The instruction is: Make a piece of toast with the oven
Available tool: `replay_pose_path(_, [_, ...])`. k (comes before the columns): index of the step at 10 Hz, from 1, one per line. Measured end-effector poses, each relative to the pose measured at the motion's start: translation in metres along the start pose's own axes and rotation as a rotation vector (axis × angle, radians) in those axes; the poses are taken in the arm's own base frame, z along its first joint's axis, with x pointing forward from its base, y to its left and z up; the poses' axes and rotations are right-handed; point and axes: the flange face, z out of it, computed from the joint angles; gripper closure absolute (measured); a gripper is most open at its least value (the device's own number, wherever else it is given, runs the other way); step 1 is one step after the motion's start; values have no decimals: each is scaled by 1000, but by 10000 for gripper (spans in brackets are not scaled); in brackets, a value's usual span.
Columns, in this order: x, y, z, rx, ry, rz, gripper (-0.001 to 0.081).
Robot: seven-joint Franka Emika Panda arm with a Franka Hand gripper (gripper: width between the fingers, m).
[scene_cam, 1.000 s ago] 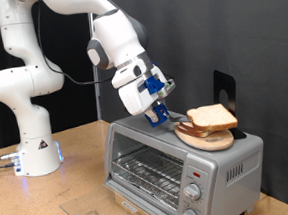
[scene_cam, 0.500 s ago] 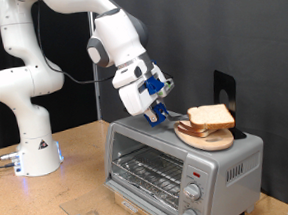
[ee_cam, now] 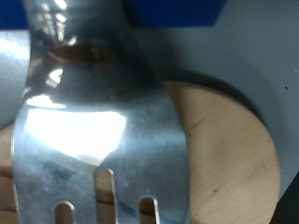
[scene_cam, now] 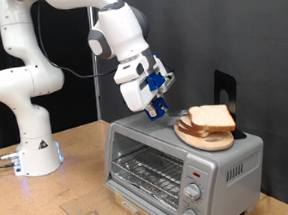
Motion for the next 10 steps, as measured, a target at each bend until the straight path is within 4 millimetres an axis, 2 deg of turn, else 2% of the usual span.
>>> replay_pose_path(4, [0,-5,-2,6,26,-2,315])
replay_pose_path(10, [-5,-15,-9,-61,-153,70,315])
